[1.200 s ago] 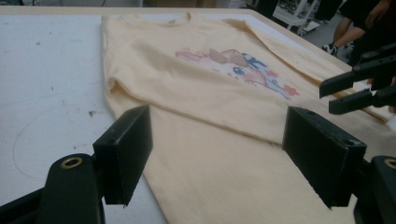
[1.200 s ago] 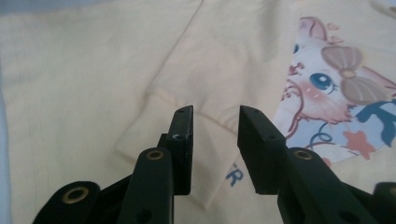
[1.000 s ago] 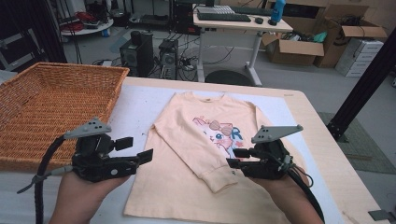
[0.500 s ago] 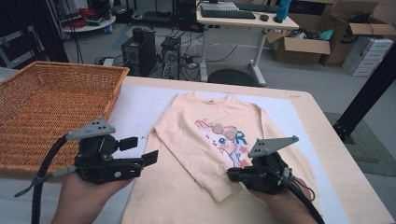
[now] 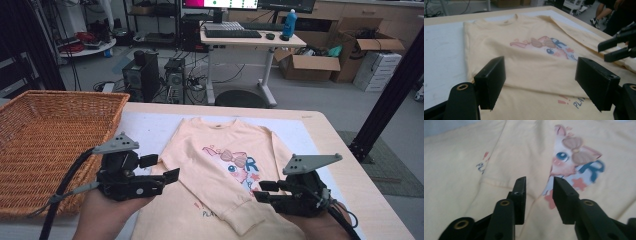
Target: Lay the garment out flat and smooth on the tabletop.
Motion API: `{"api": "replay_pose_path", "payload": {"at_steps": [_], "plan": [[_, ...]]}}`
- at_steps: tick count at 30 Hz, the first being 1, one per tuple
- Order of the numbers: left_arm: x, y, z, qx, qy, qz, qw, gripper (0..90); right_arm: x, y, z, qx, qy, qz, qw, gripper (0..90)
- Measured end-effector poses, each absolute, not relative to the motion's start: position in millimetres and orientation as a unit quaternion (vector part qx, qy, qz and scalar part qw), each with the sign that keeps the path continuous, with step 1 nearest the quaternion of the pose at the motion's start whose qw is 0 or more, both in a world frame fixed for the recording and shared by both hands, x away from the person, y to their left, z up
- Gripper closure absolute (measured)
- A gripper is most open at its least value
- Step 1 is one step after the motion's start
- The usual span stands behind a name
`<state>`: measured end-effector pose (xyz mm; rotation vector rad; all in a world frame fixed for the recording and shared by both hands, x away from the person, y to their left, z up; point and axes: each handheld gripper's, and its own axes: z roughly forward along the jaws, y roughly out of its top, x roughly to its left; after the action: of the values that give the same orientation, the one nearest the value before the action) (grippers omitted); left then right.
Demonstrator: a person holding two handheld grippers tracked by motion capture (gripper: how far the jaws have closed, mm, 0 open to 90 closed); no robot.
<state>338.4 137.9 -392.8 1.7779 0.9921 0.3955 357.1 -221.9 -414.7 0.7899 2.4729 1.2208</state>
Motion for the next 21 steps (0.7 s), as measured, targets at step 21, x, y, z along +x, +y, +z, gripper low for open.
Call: {"api": "replay_pose_path", "payload": {"at_steps": [21], "plan": [[429, 77, -434, 0.807, 0.401, 0.114, 0.418, 39.8, 383, -249, -404, 0.321, 0.822, 0.428, 0.197, 37.0]]}}
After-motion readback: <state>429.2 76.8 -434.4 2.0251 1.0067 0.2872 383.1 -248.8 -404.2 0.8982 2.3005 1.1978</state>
